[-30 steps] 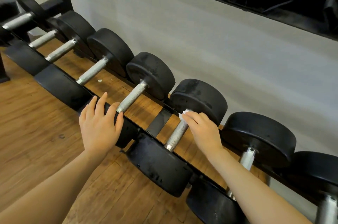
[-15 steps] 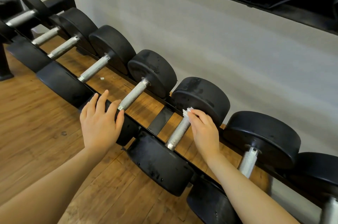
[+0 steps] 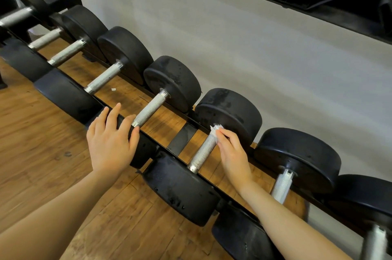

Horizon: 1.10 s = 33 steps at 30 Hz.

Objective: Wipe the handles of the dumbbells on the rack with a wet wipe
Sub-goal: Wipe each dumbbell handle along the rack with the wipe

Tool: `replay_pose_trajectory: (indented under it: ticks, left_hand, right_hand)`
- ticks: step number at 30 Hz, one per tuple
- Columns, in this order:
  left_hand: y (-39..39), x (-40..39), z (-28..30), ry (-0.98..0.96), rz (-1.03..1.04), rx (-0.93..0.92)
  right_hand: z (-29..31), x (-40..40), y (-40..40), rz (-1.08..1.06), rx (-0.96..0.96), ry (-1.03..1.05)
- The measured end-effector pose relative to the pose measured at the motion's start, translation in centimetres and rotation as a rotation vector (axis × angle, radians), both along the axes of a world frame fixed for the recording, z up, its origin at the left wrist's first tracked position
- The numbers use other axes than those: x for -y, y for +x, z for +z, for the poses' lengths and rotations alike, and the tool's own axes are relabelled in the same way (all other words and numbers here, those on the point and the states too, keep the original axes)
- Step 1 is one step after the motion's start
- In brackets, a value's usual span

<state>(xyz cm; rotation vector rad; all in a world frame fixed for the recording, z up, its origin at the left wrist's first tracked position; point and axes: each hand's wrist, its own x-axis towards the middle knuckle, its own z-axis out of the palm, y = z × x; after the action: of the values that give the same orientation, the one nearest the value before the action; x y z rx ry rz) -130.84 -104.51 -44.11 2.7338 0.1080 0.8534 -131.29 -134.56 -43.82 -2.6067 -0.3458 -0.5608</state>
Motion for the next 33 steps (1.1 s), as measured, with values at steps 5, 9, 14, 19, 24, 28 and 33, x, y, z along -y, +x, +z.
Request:
replay_pose_trajectory:
  ticks: [5, 9, 14, 19, 24, 28, 33]
  left_hand:
    - [0.0, 0.1, 0.0, -0.006, -0.001, 0.006]
    - [0.0, 0.0, 0.0, -0.001, -0.003, 0.02]
    - [0.0, 0.0, 0.0, -0.004, -0.007, 0.024]
    - [0.0, 0.1, 0.0, -0.003, -0.004, 0.04]
    - [0.1, 0.1, -0.1, 0.001, -0.002, 0.028]
    - [0.0, 0.2, 0.0, 0.005, 0.006, 0.029]
    - [-0.1, 0.2, 0.2, -0.004, 0.002, 0.018]
  right_hand:
    - [-0.5, 0.1, 0.1, 0.026, 0.004, -0.018]
    - [-0.4, -0.2, -0.3, 0.08, -0.055, 0.086]
    - [0.3, -0.4, 0.2, -0.039, 0.052, 0.03]
    - [-0.2, -0.3, -0.1, 0.06, -0.051, 0.074]
    - [-0.1, -0.3, 0.5, 0.004, -0.052, 0.122]
    - [-0.1, 0.2, 0.4, 0.129, 0.032, -0.211]
    - [0.9, 0.6, 1.4, 0.104, 0.035, -0.26]
